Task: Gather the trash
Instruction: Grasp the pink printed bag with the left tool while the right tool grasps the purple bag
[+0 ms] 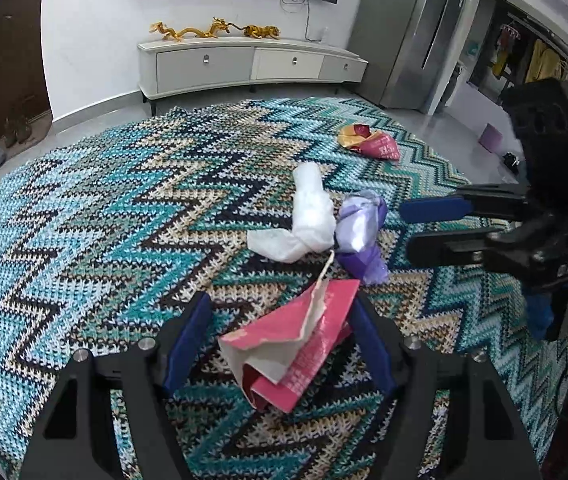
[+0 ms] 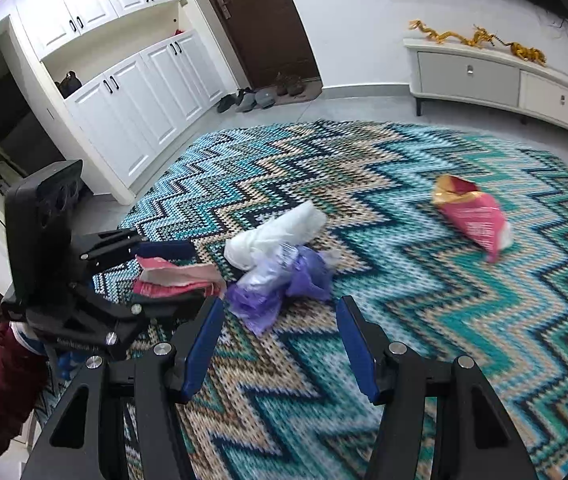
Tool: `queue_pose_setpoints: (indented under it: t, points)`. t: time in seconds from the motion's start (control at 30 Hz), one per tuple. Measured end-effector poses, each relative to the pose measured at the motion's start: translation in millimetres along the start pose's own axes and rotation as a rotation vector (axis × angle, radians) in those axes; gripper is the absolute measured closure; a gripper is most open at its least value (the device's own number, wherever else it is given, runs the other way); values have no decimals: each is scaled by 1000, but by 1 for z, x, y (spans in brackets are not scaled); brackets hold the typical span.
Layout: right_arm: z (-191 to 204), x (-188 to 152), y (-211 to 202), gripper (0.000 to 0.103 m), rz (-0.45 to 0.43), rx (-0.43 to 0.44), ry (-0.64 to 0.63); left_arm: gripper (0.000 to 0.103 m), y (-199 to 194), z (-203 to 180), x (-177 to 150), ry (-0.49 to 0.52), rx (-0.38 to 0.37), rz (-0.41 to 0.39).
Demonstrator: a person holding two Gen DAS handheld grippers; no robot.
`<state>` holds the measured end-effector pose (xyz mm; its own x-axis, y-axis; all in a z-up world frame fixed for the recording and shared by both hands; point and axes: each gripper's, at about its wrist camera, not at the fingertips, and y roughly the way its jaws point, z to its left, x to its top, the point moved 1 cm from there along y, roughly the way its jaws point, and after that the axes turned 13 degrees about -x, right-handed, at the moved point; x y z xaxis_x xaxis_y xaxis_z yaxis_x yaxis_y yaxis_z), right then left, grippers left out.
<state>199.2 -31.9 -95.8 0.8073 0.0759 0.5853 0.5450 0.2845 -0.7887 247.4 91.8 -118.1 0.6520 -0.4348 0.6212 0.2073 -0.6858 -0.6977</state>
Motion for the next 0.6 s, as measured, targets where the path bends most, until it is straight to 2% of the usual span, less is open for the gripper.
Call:
queue_pose_setpoints:
  t: [0.07, 0.27, 0.33, 0.6]
  points:
    - [-1, 3, 7, 47, 10, 16, 26, 43, 0, 1, -2, -12, -1, 2]
    - [-7, 12, 22, 47, 15, 34, 86, 54, -7, -1, -10, -11, 23, 6]
    - [-11, 12, 24, 58, 18, 46, 105, 58, -8, -3, -12, -7, 32, 9]
    - [-22, 0, 3, 68, -10, 82, 144, 72, -16, -11, -22, -68, 87, -27]
